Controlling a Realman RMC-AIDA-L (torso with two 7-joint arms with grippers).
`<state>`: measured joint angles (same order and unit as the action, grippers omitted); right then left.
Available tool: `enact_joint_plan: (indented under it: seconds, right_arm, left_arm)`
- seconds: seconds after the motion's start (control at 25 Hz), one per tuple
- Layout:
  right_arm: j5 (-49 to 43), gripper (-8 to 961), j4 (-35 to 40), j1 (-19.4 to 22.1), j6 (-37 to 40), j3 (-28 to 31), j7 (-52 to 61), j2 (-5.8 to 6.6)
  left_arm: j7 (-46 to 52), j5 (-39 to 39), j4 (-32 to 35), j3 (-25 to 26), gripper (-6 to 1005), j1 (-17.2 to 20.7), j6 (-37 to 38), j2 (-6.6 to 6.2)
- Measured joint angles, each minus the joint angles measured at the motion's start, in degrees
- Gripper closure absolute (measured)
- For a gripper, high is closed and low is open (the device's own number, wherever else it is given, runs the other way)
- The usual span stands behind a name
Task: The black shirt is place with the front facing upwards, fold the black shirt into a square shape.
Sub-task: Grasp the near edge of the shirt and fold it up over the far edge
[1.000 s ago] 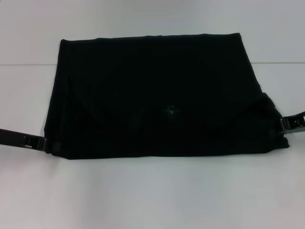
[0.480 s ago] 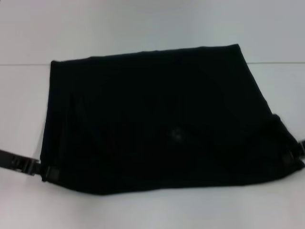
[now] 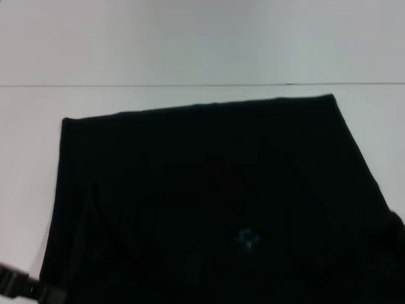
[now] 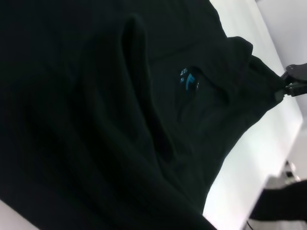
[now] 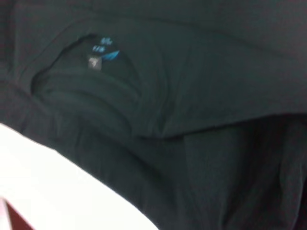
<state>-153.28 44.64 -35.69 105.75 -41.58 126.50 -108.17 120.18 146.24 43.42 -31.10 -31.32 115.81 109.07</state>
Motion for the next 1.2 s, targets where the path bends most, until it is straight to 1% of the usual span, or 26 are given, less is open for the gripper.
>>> enact_joint_plan:
  seconds: [0.2,0.28,0.36,0.48,0.56,0.68,0.72,0.84,0.88,0.96,1.04,1.08,1.12,1.2]
  right_arm:
    - [-2.0,889,-0.6,1.2,1.8,0.0,-2.2,-0.57]
    - [-1.8,889,-1.0,1.2,1.9,1.1,-2.0,-0.66]
    - [-1.5,889,-2.3,0.9,2.1,3.0,-1.8,-0.61]
    - [-1.3,888,-4.6,0.1,2.3,7.4,-1.7,-0.21]
    - [-1.3,888,-5.5,-0.2,2.2,12.5,-1.6,0.13]
    - [0.1,888,-6.4,-0.3,2.0,19.4,-1.2,0.80]
    - [1.4,888,-6.9,-0.3,2.0,21.0,-0.9,1.14]
    - [6.4,888,-8.7,0.3,0.8,23.4,0.3,2.17]
    - [8.4,888,-9.4,0.5,-0.3,24.1,0.8,2.53]
    - [11.3,888,-10.6,0.8,-2.3,25.2,1.7,2.87]
    - [15.0,888,-11.9,1.2,-5.2,26.0,2.3,3.00]
    - [18.3,888,-13.0,1.5,-7.9,26.6,2.4,2.97]
    - [18.3,888,-13.0,1.5,-7.9,26.6,2.4,2.97]
    - [22.5,888,-14.7,1.8,-11.1,27.2,2.2,2.50]
  left_arm:
    - [-0.7,3.4,-1.4,-0.3,916,0.1,1.5,0.11]
    - [-1.0,3.6,-1.8,0.4,915,0.0,1.5,0.03]
    - [-1.0,3.3,-2.0,2.3,914,-0.3,1.6,-0.14]
    - [-0.7,3.2,-2.6,6.3,913,-1.1,1.6,-0.79]
    - [-0.4,3.1,-3.2,8.9,912,-1.6,1.4,-1.29]
    - [0.0,2.7,-3.7,12.5,911,-2.0,1.2,-1.61]
    - [0.4,2.2,-3.7,13.9,911,-2.2,1.1,-1.69]
    - [1.5,-0.4,-4.5,17.7,910,-2.3,-0.1,-2.03]
    - [2.2,-1.8,-5.0,19.0,909,-2.3,-1.3,-2.17]
    - [3.5,-4.1,-5.7,20.8,909,-2.3,-4.0,-2.29]
    - [4.3,-6.6,-6.5,22.3,908,-2.1,-7.4,-2.38]
    - [4.4,-8.2,-7.5,23.3,908,-2.0,-9.9,-2.43]
    - [4.5,-9.4,-8.3,24.0,907,-1.8,-11.8,-2.47]
    - [4.4,-12.3,-10.4,24.9,907,-1.5,-16.5,-2.44]
